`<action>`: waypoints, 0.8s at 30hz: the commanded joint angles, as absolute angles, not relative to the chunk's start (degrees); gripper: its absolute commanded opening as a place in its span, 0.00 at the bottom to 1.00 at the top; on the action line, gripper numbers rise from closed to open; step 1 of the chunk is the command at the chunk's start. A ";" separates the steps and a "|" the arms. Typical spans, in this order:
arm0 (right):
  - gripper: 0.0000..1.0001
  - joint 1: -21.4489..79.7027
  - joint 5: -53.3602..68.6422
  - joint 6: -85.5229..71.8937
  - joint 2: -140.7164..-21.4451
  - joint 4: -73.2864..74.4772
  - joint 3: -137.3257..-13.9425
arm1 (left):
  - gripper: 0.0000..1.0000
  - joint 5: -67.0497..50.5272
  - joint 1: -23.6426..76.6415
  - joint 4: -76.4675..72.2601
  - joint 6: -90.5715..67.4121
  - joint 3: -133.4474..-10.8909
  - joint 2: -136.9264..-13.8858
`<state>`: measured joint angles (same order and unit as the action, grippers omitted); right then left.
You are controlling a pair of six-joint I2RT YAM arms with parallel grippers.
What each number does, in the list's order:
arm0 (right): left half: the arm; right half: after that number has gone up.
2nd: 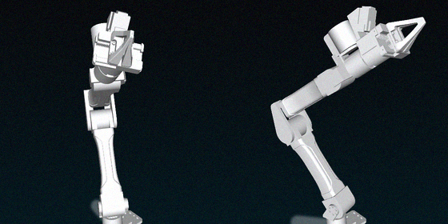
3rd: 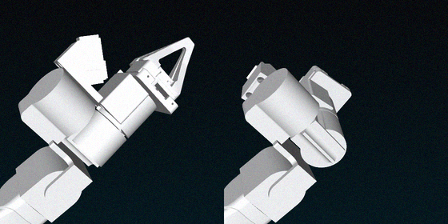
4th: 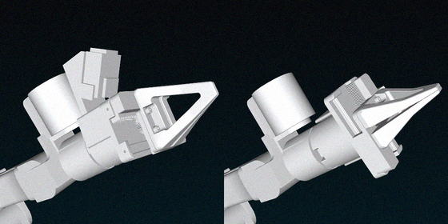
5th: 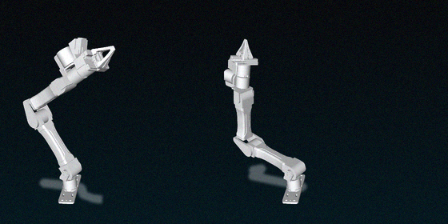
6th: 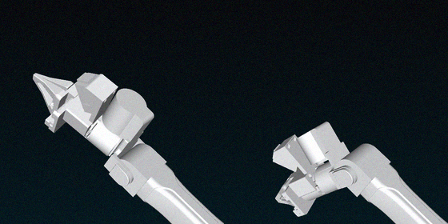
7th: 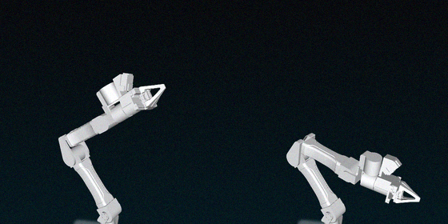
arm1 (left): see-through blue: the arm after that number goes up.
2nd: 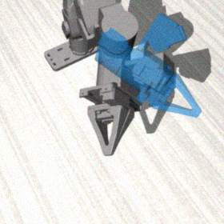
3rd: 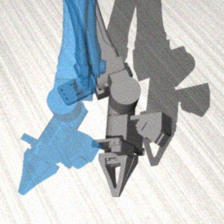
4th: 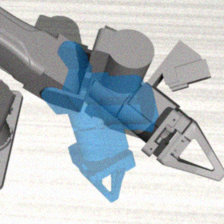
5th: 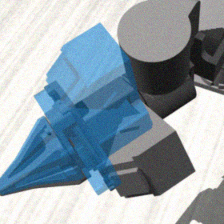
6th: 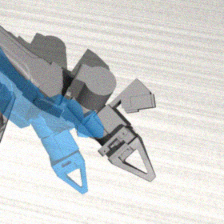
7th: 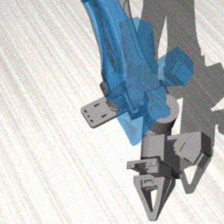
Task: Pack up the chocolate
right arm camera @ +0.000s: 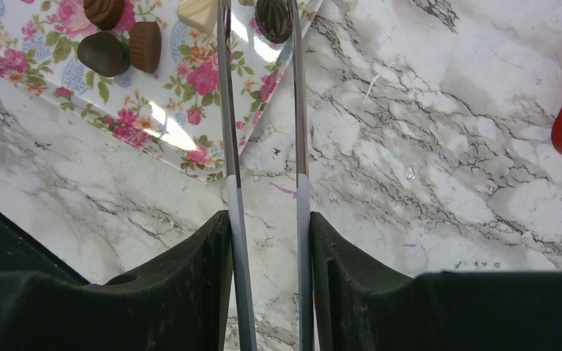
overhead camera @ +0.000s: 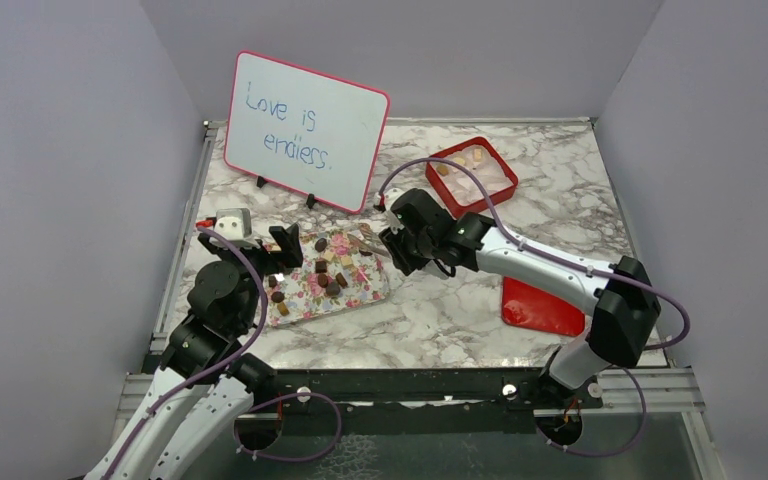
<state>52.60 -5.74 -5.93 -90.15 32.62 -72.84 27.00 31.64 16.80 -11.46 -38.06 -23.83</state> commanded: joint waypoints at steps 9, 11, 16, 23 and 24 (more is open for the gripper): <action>0.45 53.96 -9.96 -2.43 -94.98 33.67 -77.44 | 0.99 27.85 31.84 15.91 -11.34 -37.80 -23.12; 0.46 54.03 -10.12 -2.24 -95.69 34.42 -77.83 | 0.99 27.82 31.82 15.93 -11.33 -37.91 -23.12; 0.46 54.05 -10.19 -2.29 -97.45 34.81 -77.71 | 0.99 28.00 31.82 15.91 -11.26 -37.86 -22.86; 0.42 54.43 -8.80 -4.26 -98.54 38.02 -78.10 | 0.99 27.86 31.82 15.95 -11.38 -37.74 -22.51; 0.41 54.56 -8.76 -4.44 -98.19 38.24 -78.01 | 0.99 27.84 31.82 15.98 -11.42 -37.79 -22.44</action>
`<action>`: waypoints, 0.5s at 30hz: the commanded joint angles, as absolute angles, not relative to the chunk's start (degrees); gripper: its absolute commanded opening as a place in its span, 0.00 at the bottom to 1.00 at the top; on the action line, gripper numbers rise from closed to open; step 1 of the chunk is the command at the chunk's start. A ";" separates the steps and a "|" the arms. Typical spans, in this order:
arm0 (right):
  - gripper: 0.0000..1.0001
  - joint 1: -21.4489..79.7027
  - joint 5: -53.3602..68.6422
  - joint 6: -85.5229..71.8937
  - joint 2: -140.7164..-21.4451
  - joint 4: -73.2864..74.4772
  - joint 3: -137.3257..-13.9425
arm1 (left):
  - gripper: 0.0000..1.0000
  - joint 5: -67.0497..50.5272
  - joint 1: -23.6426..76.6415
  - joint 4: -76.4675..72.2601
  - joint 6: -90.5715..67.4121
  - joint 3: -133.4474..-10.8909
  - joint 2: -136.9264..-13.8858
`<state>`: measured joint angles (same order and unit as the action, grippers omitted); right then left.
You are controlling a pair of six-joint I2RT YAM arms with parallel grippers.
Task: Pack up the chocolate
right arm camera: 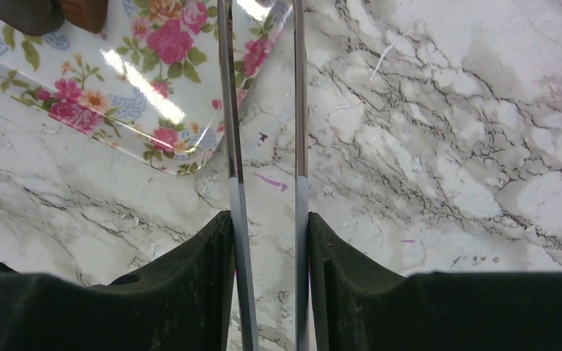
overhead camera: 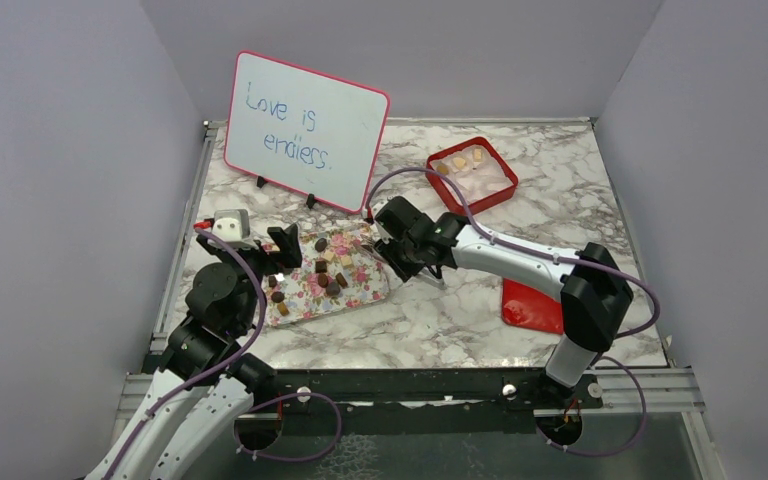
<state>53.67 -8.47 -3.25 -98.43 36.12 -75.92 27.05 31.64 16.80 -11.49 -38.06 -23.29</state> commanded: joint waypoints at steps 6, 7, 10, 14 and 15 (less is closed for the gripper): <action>0.37 55.40 -11.40 -6.33 -96.22 39.00 -76.71 | 0.99 28.14 31.82 16.01 -11.48 -37.77 -21.81; 0.36 55.45 -11.42 -6.59 -95.91 38.86 -76.32 | 0.99 28.13 31.82 16.03 -11.52 -37.65 -21.72; 0.33 55.78 -11.38 -7.32 -95.51 38.76 -75.49 | 0.99 27.95 31.82 16.00 -11.68 -37.69 -21.62; 0.31 56.20 -12.26 -7.54 -95.86 39.30 -75.72 | 0.99 27.77 31.82 16.01 -11.55 -37.64 -21.80; 0.31 56.24 -12.34 -7.54 -95.95 39.43 -75.94 | 0.99 27.79 31.77 16.00 -11.59 -37.69 -21.86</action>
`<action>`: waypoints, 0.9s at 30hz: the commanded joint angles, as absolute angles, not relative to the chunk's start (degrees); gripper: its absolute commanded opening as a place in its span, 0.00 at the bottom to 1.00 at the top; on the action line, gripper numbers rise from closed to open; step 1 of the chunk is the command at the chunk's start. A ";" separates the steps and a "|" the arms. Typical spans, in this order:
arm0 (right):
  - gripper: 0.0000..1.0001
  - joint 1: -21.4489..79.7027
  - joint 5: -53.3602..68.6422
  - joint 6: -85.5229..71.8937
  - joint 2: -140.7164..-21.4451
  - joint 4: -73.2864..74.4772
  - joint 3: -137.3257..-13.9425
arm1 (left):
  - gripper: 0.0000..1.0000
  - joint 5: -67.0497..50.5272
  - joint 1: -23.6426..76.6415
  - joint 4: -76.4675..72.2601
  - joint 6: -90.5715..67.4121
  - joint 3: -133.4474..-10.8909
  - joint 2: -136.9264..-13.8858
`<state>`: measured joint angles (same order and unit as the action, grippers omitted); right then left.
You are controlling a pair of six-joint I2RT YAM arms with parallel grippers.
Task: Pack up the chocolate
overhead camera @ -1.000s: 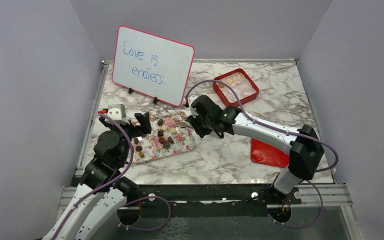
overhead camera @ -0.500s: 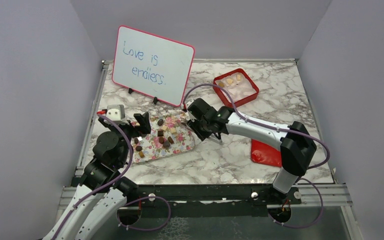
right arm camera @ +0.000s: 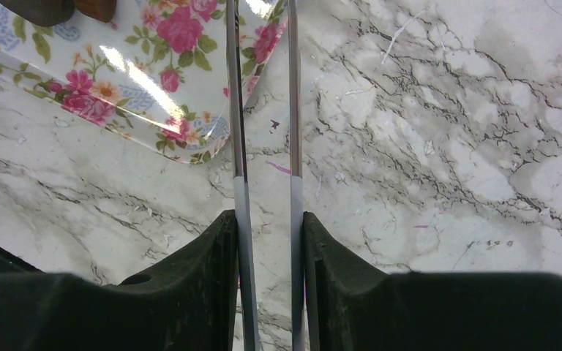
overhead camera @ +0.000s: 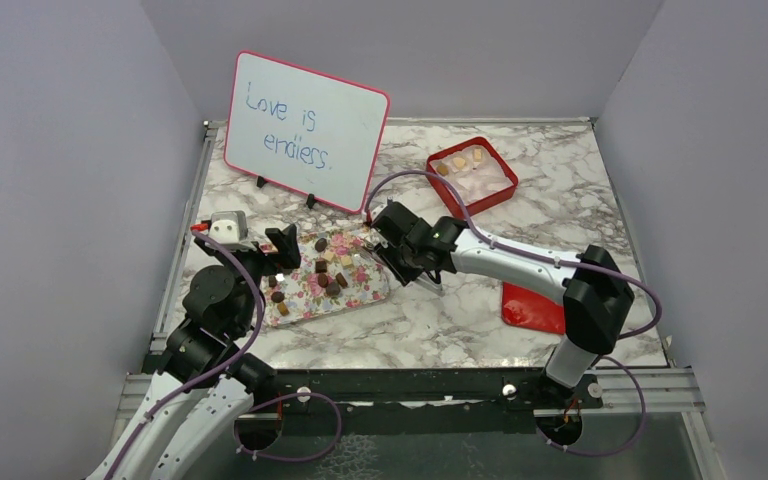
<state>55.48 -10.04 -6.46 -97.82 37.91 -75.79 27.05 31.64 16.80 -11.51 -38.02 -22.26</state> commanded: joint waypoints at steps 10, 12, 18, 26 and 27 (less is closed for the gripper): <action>0.29 56.25 -11.76 -9.76 -93.10 38.57 -75.70 | 0.99 27.77 31.82 16.00 -11.49 -37.70 -22.51; 0.28 56.25 -11.94 -10.36 -92.73 38.56 -76.03 | 0.99 27.76 31.82 16.00 -11.60 -37.70 -22.91; 0.28 56.27 -12.83 -12.36 -91.05 39.01 -76.64 | 0.99 27.13 31.82 16.19 -11.40 -37.80 -23.99; 0.28 56.01 -15.42 -13.17 -89.21 39.36 -77.53 | 0.99 26.70 31.82 15.99 -11.45 -37.72 -24.32; 0.28 55.80 -15.82 -13.34 -89.31 39.60 -77.90 | 0.99 26.44 31.82 16.00 -11.42 -37.77 -24.63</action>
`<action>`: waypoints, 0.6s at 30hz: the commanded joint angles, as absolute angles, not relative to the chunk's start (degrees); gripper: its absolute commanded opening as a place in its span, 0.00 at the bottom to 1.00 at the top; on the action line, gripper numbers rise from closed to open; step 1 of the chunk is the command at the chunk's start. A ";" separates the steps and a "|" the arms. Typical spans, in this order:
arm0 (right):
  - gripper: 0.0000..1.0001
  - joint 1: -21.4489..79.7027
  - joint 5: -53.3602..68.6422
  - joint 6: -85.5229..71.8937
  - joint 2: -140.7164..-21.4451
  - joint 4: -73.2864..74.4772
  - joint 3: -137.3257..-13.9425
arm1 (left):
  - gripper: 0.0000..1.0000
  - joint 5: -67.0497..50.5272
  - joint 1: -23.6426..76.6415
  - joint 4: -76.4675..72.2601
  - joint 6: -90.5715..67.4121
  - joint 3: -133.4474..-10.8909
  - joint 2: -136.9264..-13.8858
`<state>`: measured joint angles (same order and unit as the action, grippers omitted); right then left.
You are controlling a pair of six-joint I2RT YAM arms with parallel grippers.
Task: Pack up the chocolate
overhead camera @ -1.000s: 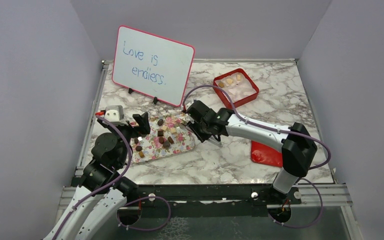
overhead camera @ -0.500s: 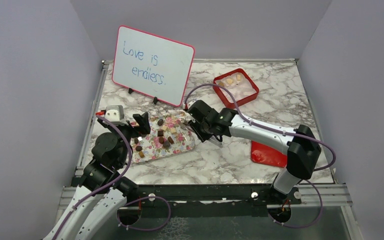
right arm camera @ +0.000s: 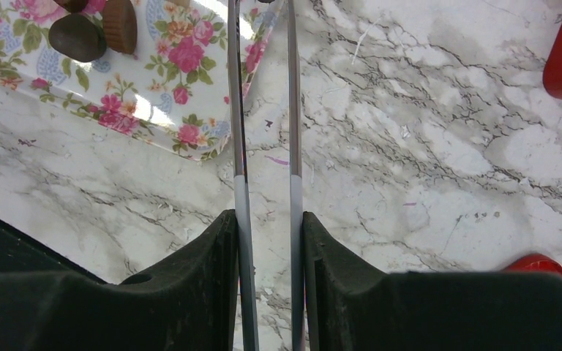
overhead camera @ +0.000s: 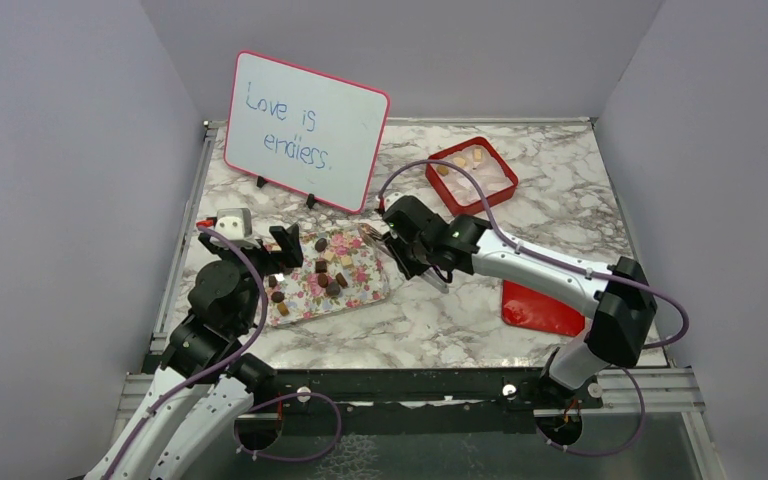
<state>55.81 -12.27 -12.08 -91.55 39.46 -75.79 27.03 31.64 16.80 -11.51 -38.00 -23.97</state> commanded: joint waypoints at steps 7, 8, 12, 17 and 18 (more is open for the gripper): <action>0.27 51.69 -17.70 -13.00 -89.49 40.28 -80.39 | 0.99 25.51 31.79 15.89 -11.37 -37.69 -25.81; 0.27 50.76 -17.75 -12.82 -89.35 40.29 -80.68 | 0.99 25.27 31.81 15.91 -11.33 -37.70 -26.08; 0.27 46.02 -17.24 -12.13 -88.63 40.38 -81.92 | 0.99 24.08 31.82 15.97 -11.00 -37.80 -27.41; 0.28 40.90 -17.30 -10.44 -87.43 41.63 -85.30 | 0.99 22.78 31.82 15.95 -11.33 -37.87 -28.20; 0.28 40.03 -17.75 -10.31 -87.16 41.88 -85.91 | 0.99 22.42 31.82 15.91 -11.40 -37.83 -28.38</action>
